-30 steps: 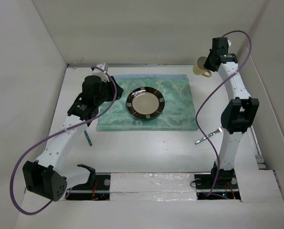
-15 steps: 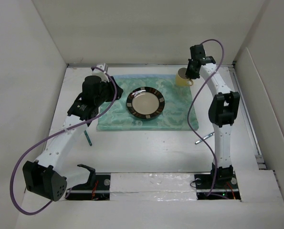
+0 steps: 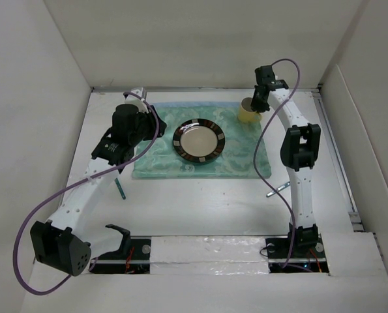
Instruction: Set the dinner table for one person
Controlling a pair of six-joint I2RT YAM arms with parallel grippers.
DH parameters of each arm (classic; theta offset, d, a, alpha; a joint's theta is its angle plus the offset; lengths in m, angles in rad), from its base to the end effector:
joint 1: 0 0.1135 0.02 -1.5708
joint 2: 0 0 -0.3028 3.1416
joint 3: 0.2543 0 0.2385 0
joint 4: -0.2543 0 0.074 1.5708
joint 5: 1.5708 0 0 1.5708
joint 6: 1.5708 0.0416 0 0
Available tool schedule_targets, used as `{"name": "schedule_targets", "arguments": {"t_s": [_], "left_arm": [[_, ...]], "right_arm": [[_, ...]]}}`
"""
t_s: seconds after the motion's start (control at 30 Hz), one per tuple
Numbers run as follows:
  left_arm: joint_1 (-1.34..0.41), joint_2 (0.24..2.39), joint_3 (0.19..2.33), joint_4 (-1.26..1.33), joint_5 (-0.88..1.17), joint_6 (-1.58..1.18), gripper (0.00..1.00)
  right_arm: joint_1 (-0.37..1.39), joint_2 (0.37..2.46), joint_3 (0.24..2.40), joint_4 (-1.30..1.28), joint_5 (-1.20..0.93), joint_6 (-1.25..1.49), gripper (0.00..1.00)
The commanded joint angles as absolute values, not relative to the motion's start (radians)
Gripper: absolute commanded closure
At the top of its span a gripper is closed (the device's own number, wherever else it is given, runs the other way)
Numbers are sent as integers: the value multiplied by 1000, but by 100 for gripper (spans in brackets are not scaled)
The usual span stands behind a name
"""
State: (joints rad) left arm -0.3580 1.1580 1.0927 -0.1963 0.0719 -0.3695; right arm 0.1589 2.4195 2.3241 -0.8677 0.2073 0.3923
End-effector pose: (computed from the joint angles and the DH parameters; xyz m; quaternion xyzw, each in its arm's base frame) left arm 0.2278 -0.0884 0.4058 0.0173 0.7929 -0.2431 0.5585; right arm 0.5427 0.0783 0.2572 0.1413 0.9390 -0.0140 0.3132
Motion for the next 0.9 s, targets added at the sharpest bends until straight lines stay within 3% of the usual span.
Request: {"name": "schedule_targets", "arguments": {"t_s": [0.0,0.33,0.5,0.67,0.7,0.77,0.8,0.87], "left_arm": [[-356,1112,1124,-206,46,-356,70],[-347,1109,1189,-275,11,-319,67],[-347,1117,1186,-278,18,-324,67],[-347,1121,1167,-279,34,-339,67],[-347,1123,1166,-281,40,-339,67],[-347,1124,1158,-282,61,-337,73],[-347,1129,1155,-270,89,-328,76],[-421,1141,1166,-242,188,-240,84]], "right_arm": [[178,2398,2352,-819,225,416,94],[157,2294,2427,-807,106,451,46],[124,2178,2425,-772,8,476,37],[94,2007,2269,-704,-78,486,35],[94,1975,2228,-690,-83,486,37],[94,1901,2075,-637,-81,489,68],[94,1813,2009,-611,-81,494,95],[104,1715,1866,-508,-84,502,100]]}}
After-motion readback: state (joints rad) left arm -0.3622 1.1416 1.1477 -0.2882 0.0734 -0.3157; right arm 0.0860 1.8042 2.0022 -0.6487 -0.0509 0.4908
